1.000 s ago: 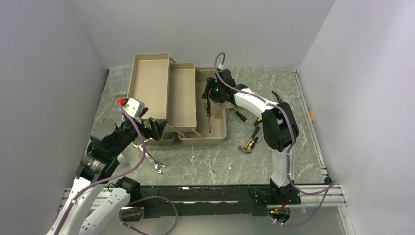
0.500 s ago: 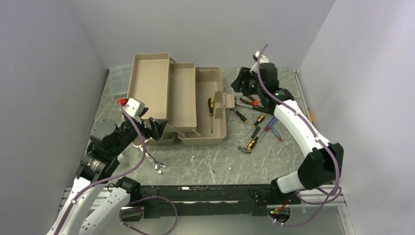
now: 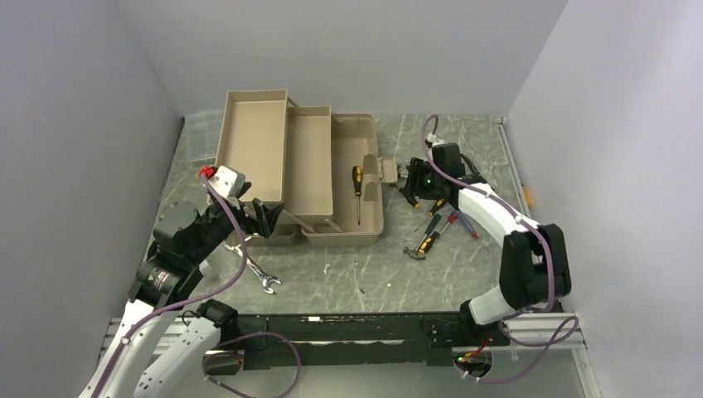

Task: Pack the tool kit

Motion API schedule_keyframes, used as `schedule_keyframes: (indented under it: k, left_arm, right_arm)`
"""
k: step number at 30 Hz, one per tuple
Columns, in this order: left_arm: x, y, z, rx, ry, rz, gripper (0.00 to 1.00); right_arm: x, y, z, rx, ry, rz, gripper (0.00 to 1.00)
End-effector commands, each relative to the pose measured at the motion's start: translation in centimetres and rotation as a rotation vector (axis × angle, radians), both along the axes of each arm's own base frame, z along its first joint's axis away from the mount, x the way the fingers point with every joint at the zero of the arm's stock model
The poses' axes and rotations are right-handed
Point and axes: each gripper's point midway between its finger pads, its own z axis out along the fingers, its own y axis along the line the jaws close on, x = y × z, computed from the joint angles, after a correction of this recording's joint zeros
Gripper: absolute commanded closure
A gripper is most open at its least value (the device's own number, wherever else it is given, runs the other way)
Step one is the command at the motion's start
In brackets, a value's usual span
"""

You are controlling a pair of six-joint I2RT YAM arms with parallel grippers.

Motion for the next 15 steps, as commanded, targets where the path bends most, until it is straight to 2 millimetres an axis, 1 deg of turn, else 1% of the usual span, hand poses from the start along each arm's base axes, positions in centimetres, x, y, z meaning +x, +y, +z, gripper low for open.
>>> schedule_keyframes:
  k: [1, 7, 15]
  left_arm:
    - [0.1, -0.3, 1.2, -0.014, -0.044, -0.014, 0.01]
    - [0.1, -0.3, 1.2, -0.012, -0.045, -0.013, 0.01]
    - [0.1, -0.4, 1.1, -0.013, -0.042, -0.02, 0.01]
  right_arm:
    - [1.7, 0.4, -2.1, -0.016, -0.001, 0.031, 0.46]
    - [2.9, -0.4, -5.5, -0.098, 0.09, 0.018, 0.47]
    - [3.7, -1.1, -8.2, -0.16, 0.164, 0.008, 0.49]
